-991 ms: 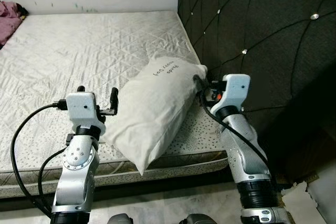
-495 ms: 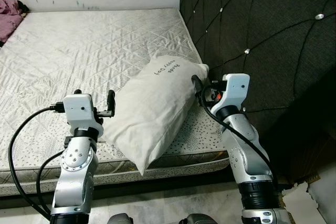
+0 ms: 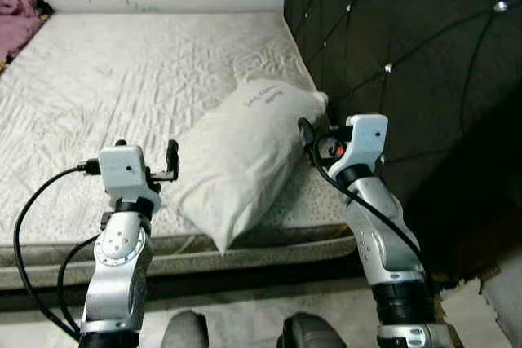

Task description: Clean up the room

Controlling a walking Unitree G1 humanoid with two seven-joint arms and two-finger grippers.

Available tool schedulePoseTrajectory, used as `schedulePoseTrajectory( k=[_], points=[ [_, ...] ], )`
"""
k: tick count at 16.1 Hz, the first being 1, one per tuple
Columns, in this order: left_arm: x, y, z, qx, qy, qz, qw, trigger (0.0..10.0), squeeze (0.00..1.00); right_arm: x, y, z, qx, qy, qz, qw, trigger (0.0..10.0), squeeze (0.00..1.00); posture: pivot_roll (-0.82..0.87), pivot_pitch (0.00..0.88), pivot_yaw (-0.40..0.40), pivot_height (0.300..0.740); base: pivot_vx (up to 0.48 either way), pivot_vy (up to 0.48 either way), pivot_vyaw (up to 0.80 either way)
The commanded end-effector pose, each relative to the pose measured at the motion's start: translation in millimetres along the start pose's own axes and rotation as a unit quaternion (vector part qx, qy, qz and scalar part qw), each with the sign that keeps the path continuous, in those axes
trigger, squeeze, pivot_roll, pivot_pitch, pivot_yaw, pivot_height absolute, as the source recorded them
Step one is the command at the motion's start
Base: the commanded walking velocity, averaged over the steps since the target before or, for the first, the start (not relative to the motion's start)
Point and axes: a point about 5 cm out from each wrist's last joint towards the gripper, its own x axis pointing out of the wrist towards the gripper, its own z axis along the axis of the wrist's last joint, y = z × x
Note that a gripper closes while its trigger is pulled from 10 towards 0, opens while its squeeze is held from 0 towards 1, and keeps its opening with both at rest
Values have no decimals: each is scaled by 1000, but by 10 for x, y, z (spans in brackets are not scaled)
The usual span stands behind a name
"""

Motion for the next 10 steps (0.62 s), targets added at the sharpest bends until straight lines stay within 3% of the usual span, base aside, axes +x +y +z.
schedulePoseTrajectory(
  k=[1, 8, 10],
  points=[
    [5, 4, 41, -3, -5, 5, 1000, 10000, 0, 20, 7, 5, -2, 4, 7, 1000, 10000, 0, -84, 11, -23, 666, 0, 0, 0],
    [-2, 14, 82, -17, -18, 6, 1000, 10000, 0, 34, 30, -43, -7, 23, 20, 1000, 10000, 0, -81, 9, -28, 666, 0, 0, 0],
    [8, 5, 95, -14, -21, -1, 1000, 10000, 0, 48, 111, -38, -27, 26, 43, 998, 10000, 0, -79, 13, -28, 666, 287, 0, 0]
  ],
)
